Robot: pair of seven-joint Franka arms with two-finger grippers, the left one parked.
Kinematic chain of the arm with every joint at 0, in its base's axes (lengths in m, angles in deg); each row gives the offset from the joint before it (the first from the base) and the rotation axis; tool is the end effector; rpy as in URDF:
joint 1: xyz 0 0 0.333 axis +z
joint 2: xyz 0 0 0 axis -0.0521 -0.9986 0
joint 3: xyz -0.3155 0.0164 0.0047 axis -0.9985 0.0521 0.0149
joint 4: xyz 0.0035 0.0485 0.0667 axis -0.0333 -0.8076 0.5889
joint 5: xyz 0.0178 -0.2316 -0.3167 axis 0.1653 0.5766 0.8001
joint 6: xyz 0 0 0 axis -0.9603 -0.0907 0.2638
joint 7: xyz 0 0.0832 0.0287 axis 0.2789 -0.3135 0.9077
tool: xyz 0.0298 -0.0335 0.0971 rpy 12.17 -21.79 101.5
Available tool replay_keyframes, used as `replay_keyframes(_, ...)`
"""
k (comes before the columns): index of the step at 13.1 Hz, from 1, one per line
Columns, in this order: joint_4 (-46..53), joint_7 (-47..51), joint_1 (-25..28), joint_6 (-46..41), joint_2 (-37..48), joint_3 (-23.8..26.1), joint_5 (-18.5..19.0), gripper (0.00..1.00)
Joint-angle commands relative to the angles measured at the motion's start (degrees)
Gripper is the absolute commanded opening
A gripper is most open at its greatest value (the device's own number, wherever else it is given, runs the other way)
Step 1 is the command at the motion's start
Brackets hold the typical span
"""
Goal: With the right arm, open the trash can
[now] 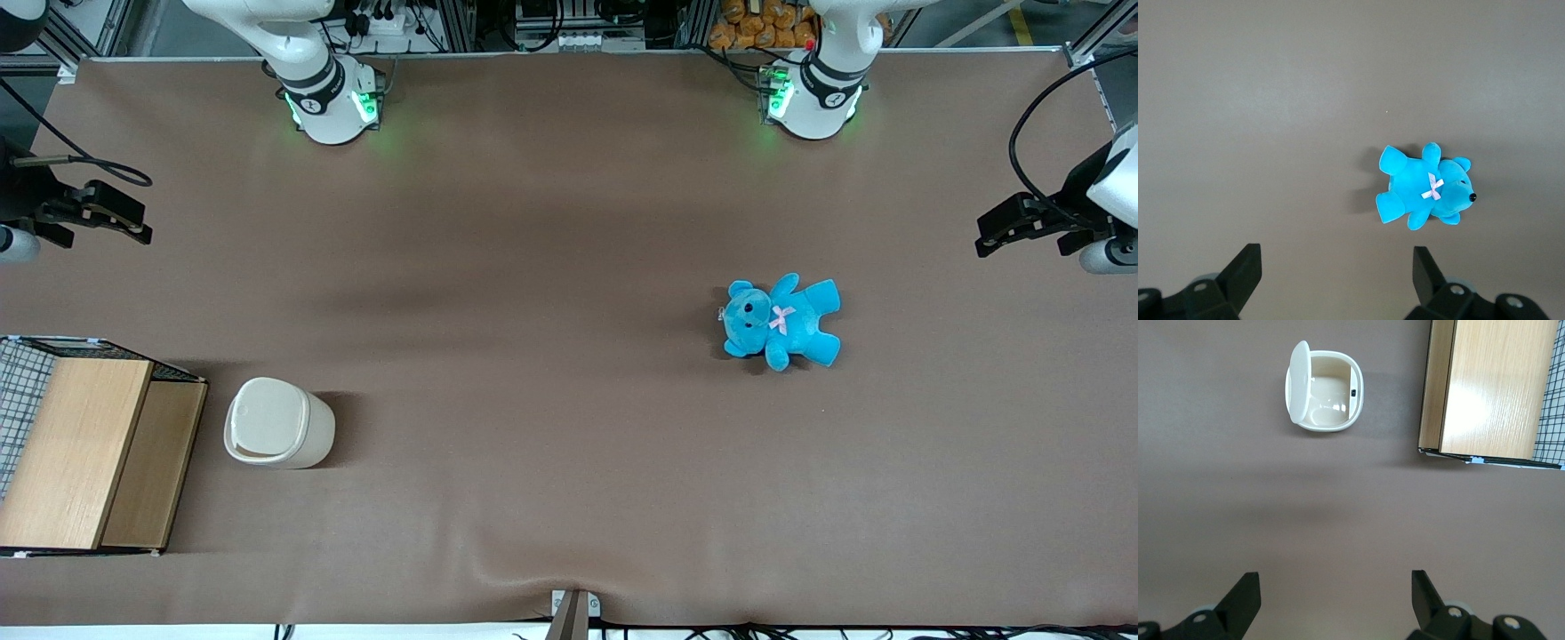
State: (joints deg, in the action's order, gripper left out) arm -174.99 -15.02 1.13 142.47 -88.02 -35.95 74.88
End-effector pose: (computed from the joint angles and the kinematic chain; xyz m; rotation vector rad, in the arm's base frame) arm 0.5452 -0.0164 0.6165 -3.1383 -0.0590 0.0601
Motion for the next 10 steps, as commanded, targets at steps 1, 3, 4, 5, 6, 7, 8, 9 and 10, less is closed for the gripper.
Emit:
replay_keyframes(1, 0.0, -0.4, -1.0, -0.1, 0.8, 0.2, 0.5, 1.00)
replay_keyframes(3, 0.7, 0.1, -1.3, -0.1, 0.6, 0.2, 0.5, 1.00)
replay_keyframes(4, 0.8, 0.3, -1.3, -0.1, 0.6, 0.2, 0.7, 1.00)
replay_keyframes(5, 1.7, 0.1, -1.4, -0.1, 0.5, 0.2, 0.7, 1.00)
replay_keyframes(6, 2.5, 0.1, -1.5, -0.5, 0.1, 0.2, 0.7, 1.00)
replay_keyframes(7, 2.6, 0.2, -1.5, -0.6, -0.1, 0.2, 0.7, 1.00)
replay_keyframes(8, 2.6, 0.2, -1.5, -0.5, -0.2, 0.2, 0.7, 1.00)
replay_keyframes(9, 2.6, 0.2, -1.5, -0.5, -0.2, 0.2, 0.7, 1.00)
replay_keyframes(10, 2.4, 0.3, -1.5, -0.6, -0.2, 0.2, 0.7, 1.00)
